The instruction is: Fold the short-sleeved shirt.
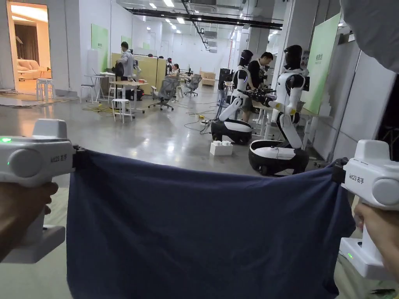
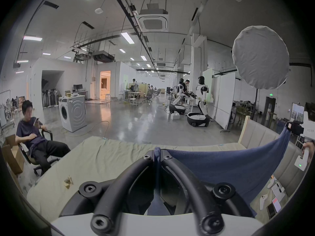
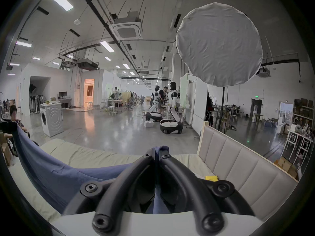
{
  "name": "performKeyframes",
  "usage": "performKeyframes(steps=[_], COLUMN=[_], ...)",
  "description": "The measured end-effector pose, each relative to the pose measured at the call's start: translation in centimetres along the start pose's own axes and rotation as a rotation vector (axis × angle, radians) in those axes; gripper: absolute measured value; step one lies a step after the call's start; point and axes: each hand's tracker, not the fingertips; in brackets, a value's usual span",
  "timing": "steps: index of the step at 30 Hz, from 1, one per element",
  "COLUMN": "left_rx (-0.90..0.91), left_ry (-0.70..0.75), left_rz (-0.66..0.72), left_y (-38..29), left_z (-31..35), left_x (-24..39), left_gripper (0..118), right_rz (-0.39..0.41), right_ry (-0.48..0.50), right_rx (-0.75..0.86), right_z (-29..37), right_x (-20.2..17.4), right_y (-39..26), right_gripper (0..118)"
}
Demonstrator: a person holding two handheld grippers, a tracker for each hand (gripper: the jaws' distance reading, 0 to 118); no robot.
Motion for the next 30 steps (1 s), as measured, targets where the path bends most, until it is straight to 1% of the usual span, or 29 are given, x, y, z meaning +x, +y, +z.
performKeyframes(steps=[5, 8, 10, 16, 18, 21, 26, 30], left_rx=[0.016, 0.024, 0.032, 0.066, 0.084, 0.091, 0.111, 0.099], left_ry=[0.031, 0.049, 0.059, 0.075, 0.095, 0.103, 0.119, 0.112], left_rz=[-0.029, -0.037, -0.046, -0.036, -0.047, -0.045, -0.063, -0.051], left_y=[2.9, 4.5, 5.4, 8.7, 9.6, 10.8, 11.5, 10.0], left_z=[-3.8, -5.0, -5.9, -7.2, -7.8, -8.7, -9.2, -9.6], left_x=[-0.5, -0.3, -0.4, 0.0, 0.1, -0.4, -0.6, -0.8], left_gripper=[6, 6, 6, 6, 6, 6, 6, 6], right_rz=[0.020, 0.043, 0.072, 0.086, 0.075, 0.081, 0.099, 0.102], right_ry=[0.002, 0.003, -0.003, -0.022, -0.019, -0.025, -0.036, -0.040], right_rx=[0.033, 0.051, 0.075, 0.104, 0.120, 0.131, 0.159, 0.147], right_z=[-1.6, -3.0, -4.2, -6.7, -7.5, -8.2, -8.7, -9.0], right_x=[-1.3, -2.0, -2.3, -3.4, -3.5, -4.0, -4.4, -4.7], right_y=[2.7, 4.4, 5.6, 9.2, 10.2, 11.6, 12.0, 10.4], right_gripper=[4, 4, 4, 4, 4, 4, 4, 4])
